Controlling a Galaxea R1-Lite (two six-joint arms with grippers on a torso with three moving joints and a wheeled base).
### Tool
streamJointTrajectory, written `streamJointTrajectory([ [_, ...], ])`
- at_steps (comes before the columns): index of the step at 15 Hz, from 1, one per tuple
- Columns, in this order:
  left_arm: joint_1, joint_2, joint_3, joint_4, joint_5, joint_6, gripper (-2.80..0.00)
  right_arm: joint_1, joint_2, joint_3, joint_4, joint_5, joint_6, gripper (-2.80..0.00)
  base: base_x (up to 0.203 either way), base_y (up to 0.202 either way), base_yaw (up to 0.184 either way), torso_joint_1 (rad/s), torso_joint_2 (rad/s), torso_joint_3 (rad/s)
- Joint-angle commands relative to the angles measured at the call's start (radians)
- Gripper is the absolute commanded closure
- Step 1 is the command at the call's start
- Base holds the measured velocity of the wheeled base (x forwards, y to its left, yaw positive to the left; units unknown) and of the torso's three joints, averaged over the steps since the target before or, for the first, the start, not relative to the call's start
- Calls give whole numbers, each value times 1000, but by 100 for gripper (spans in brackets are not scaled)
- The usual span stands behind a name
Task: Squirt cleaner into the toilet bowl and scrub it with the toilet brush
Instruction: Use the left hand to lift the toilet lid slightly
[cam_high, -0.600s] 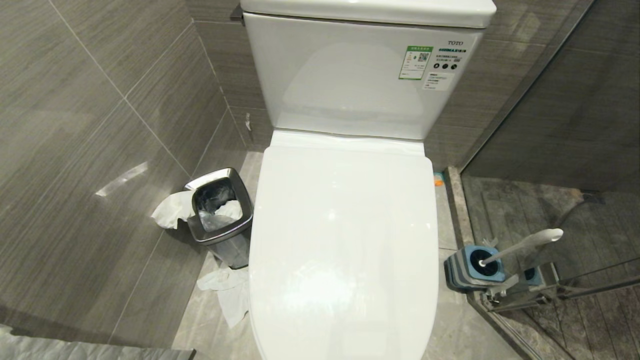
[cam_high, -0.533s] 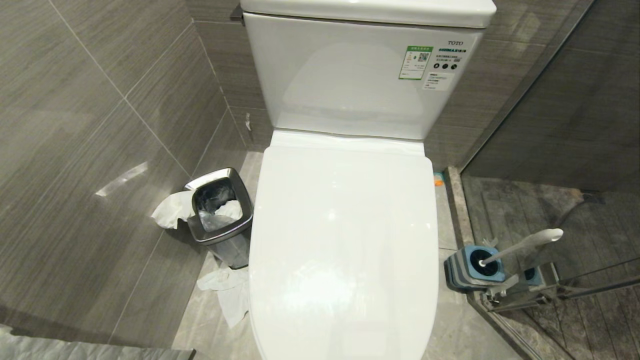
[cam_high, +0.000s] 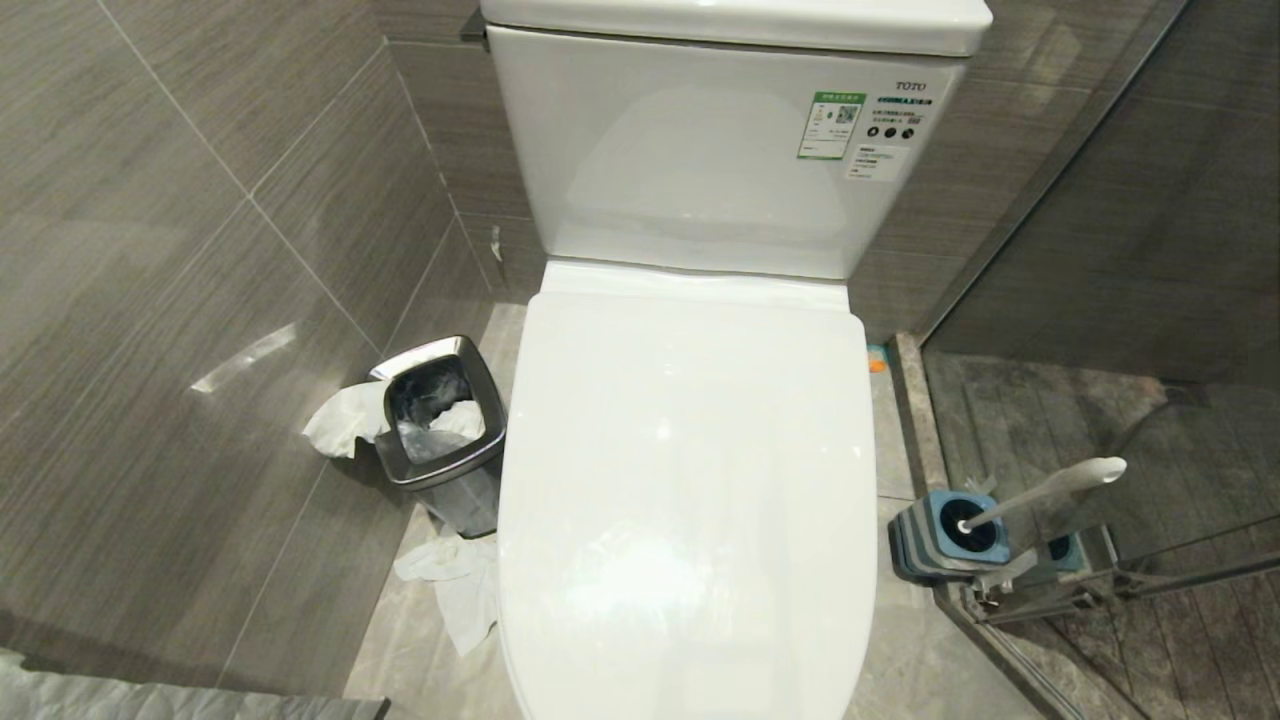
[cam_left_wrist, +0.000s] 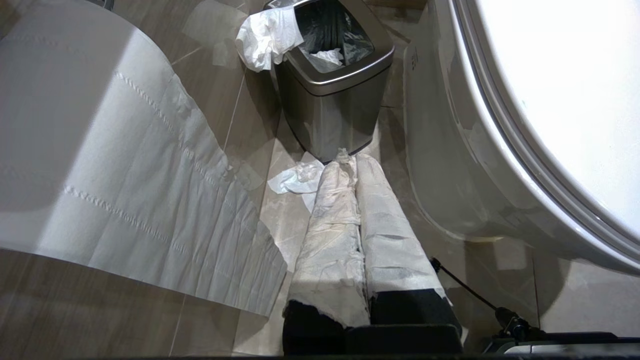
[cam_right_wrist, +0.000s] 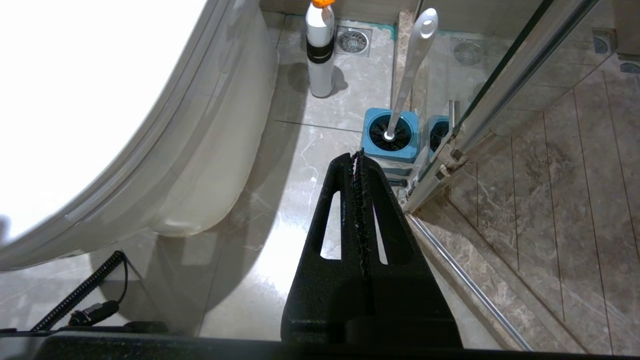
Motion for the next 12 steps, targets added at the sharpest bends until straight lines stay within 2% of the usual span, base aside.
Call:
streamJointTrajectory([
  [1, 0, 1, 2, -1, 0, -1, 0, 0, 1, 0, 0, 0, 1, 0, 0, 0, 0, 0, 0, 0],
  [12, 0, 1, 2, -1, 0, 0, 0, 0, 1, 0, 0, 0, 1, 0, 0, 0, 0, 0, 0, 0],
])
